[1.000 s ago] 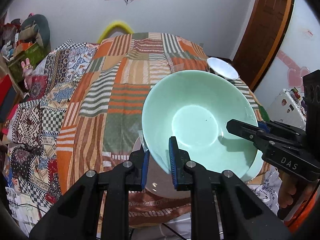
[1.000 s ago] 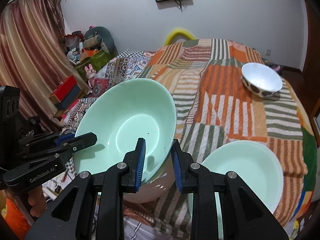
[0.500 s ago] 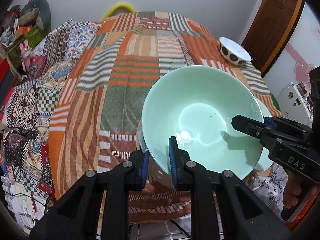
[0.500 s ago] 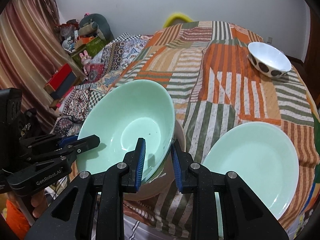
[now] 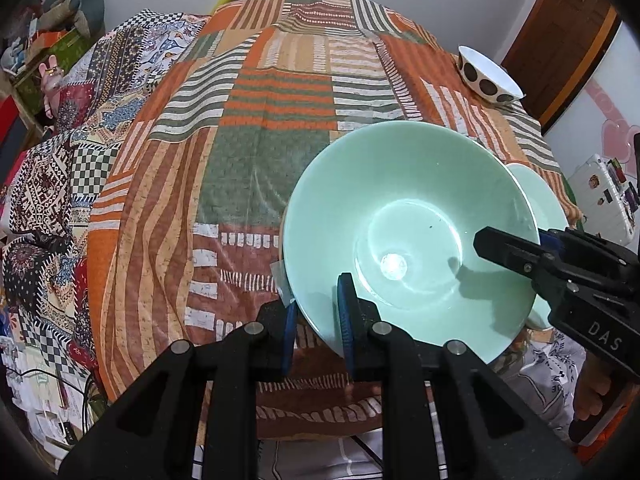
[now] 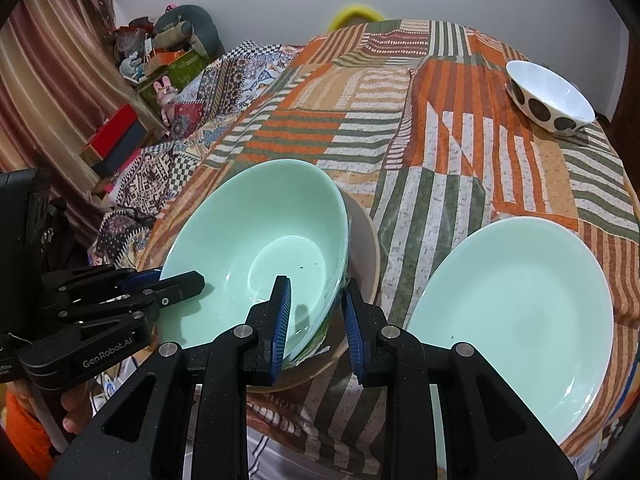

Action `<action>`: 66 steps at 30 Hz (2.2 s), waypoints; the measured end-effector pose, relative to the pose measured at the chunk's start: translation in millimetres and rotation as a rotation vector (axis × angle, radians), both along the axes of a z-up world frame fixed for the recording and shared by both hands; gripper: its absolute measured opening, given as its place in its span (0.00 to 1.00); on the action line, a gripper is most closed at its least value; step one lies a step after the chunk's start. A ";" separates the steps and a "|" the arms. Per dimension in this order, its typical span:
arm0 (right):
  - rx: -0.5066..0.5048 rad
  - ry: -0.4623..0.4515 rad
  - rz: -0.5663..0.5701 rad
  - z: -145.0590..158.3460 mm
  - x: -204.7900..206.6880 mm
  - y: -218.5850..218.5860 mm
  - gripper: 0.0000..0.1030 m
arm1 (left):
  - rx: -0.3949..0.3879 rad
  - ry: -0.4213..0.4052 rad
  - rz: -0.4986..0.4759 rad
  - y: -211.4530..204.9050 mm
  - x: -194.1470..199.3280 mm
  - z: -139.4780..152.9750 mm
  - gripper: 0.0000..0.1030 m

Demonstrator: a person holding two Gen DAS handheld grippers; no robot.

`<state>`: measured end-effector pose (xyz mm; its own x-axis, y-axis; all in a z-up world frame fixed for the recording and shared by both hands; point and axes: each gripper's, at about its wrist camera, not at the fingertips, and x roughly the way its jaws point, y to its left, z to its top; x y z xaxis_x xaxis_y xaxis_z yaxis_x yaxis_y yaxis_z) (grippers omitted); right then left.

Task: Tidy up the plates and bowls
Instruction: 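Lower the mint green bowl into the pink bowl with both grippers, then open both grippers and move them toward the white dotted bowl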

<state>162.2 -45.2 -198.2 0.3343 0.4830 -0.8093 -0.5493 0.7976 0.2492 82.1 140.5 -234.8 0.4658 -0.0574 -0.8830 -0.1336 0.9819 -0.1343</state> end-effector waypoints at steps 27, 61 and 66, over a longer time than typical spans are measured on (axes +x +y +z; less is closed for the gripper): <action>-0.087 -0.102 0.040 5.8 -6.2 10.7 0.35 | 0.062 -0.015 0.021 2.6 3.7 3.2 0.18; 0.065 -0.380 -0.334 118.7 69.4 -180.9 0.61 | 0.071 -0.482 -0.085 -113.9 68.5 168.6 0.93; 0.066 -0.314 -0.383 99.1 110.8 -195.9 0.61 | 0.087 -0.433 -0.100 -125.0 117.5 153.8 0.93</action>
